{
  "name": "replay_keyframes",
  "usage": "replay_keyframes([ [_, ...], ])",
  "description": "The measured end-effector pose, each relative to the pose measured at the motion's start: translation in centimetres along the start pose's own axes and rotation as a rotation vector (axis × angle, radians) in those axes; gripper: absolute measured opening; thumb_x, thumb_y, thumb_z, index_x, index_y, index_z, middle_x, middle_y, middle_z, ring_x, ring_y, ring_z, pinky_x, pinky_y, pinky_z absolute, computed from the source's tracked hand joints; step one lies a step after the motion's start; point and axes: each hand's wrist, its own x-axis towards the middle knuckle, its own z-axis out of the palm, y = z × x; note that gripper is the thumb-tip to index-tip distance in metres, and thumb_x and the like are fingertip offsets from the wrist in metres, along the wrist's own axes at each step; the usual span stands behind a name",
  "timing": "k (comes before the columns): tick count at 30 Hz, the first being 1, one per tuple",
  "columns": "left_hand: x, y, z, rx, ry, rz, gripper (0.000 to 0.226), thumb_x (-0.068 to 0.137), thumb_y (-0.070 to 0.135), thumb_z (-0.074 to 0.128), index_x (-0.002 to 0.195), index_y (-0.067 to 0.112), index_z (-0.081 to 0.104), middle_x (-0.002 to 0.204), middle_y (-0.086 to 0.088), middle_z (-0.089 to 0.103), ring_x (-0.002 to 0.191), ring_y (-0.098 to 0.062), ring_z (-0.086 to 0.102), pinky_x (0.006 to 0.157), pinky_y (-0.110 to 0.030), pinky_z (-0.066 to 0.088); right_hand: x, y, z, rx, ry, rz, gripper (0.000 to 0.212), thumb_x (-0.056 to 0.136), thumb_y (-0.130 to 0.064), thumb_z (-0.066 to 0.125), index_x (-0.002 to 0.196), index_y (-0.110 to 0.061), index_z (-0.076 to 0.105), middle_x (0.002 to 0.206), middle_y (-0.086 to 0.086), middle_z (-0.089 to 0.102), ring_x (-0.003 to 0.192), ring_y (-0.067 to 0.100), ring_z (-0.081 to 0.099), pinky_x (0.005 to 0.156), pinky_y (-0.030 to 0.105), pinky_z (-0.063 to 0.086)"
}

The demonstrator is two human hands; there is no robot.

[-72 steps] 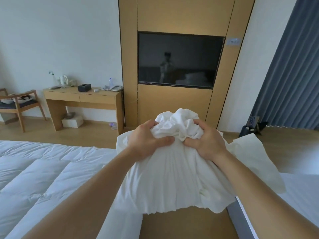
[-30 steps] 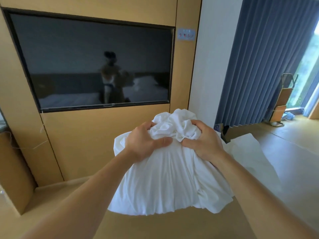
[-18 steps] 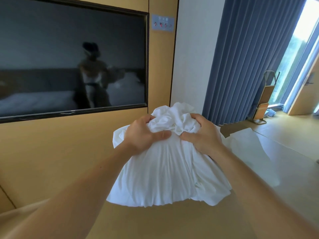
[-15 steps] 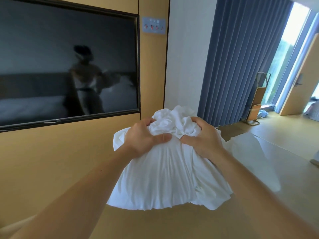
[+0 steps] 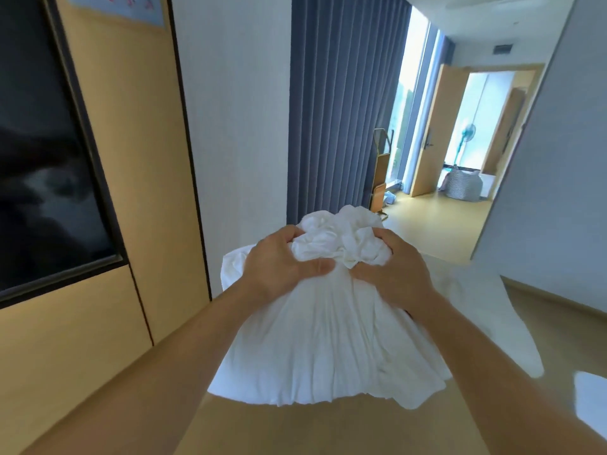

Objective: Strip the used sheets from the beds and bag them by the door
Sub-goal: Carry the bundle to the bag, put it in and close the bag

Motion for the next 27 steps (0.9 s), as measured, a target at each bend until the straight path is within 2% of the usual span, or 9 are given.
replay_keyframes([
  [2, 4.2, -0.7, 3.1, -0.02, -0.043, 0.016, 0.044, 0.059, 0.055, 0.088, 0.088, 0.043, 0.057, 0.084, 0.024, 0.067, 0.08, 0.003, 0.063, 0.066, -0.018, 0.042, 3.0, 3.1, -0.7, -0.038, 0.042, 0.033, 0.064, 0.05, -0.064, 0.073, 0.108, -0.057, 0.047, 0.092, -0.038, 0.052, 0.099, 0.009, 0.055, 0.081, 0.033, 0.041],
  [5, 10.7, -1.4, 7.9, -0.028, -0.093, 0.039, 0.046, 0.061, 0.053, 0.088, 0.094, 0.039, 0.058, 0.091, 0.019, 0.067, 0.084, -0.005, 0.064, 0.068, -0.02, 0.043, 8.0, 8.0, -1.8, -0.072, 0.083, 0.049, 0.065, 0.054, -0.064, 0.076, 0.112, -0.055, 0.048, 0.097, -0.035, 0.053, 0.101, 0.01, 0.056, 0.084, 0.034, 0.043],
  [8, 17.1, -1.4, 12.1, -0.043, -0.1, 0.055, 0.049, 0.062, 0.052, 0.088, 0.097, 0.037, 0.058, 0.093, 0.017, 0.066, 0.084, -0.006, 0.063, 0.068, -0.02, 0.043, 14.0, 12.3, -3.1, -0.099, 0.105, 0.025, 0.082, 0.052, -0.07, 0.07, 0.127, -0.04, 0.054, 0.108, -0.024, 0.056, 0.104, 0.012, 0.055, 0.09, 0.038, 0.045],
  [11, 23.2, -0.7, 15.4, -0.017, -0.101, 0.044, 0.051, 0.064, 0.052, 0.087, 0.103, 0.034, 0.058, 0.098, 0.014, 0.066, 0.088, -0.008, 0.062, 0.073, -0.022, 0.045, 20.2, 15.7, -4.6, -0.113, 0.098, 0.03, 0.087, 0.052, -0.07, 0.069, 0.13, -0.035, 0.054, 0.116, -0.015, 0.06, 0.108, 0.015, 0.056, 0.095, 0.042, 0.046],
  [17, 34.8, -0.5, 21.2, 0.018, -0.099, 0.05, 0.058, 0.067, 0.052, 0.085, 0.113, 0.029, 0.059, 0.107, 0.009, 0.067, 0.096, -0.013, 0.063, 0.089, -0.036, 0.053, 31.4, 22.3, -6.5, -0.091, 0.089, 0.02, 0.083, 0.054, -0.067, 0.072, 0.13, -0.037, 0.053, 0.112, -0.02, 0.055, 0.107, 0.014, 0.055, 0.092, 0.039, 0.045],
  [22, 45.1, -2.3, 27.2, 0.01, -0.119, 0.078, 0.054, 0.062, 0.056, 0.086, 0.104, 0.036, 0.058, 0.1, 0.016, 0.067, 0.092, -0.008, 0.063, 0.087, -0.04, 0.054, 40.1, 28.8, -7.1, -0.072, 0.104, 0.059, 0.083, 0.054, -0.065, 0.074, 0.129, -0.037, 0.054, 0.122, -0.012, 0.063, 0.11, 0.017, 0.058, 0.097, 0.045, 0.047],
  [25, 51.9, -3.2, 31.7, 0.001, -0.151, 0.106, 0.062, 0.06, 0.064, 0.083, 0.109, 0.034, 0.059, 0.104, 0.012, 0.067, 0.094, -0.012, 0.063, 0.091, -0.044, 0.054, 45.5, 33.1, -7.9, -0.103, 0.13, 0.067, 0.073, 0.063, -0.054, 0.084, 0.127, -0.037, 0.055, 0.114, -0.018, 0.06, 0.105, 0.013, 0.056, 0.092, 0.039, 0.046],
  [27, 56.6, -3.2, 34.5, -0.015, -0.168, 0.136, 0.064, 0.053, 0.07, 0.076, 0.105, 0.037, 0.059, 0.1, 0.015, 0.067, 0.092, -0.009, 0.063, 0.09, -0.043, 0.054, 49.2, 35.6, -9.1, -0.107, 0.159, 0.086, 0.074, 0.058, -0.058, 0.08, 0.125, -0.038, 0.056, 0.107, -0.022, 0.058, 0.101, 0.01, 0.056, 0.086, 0.033, 0.044],
])
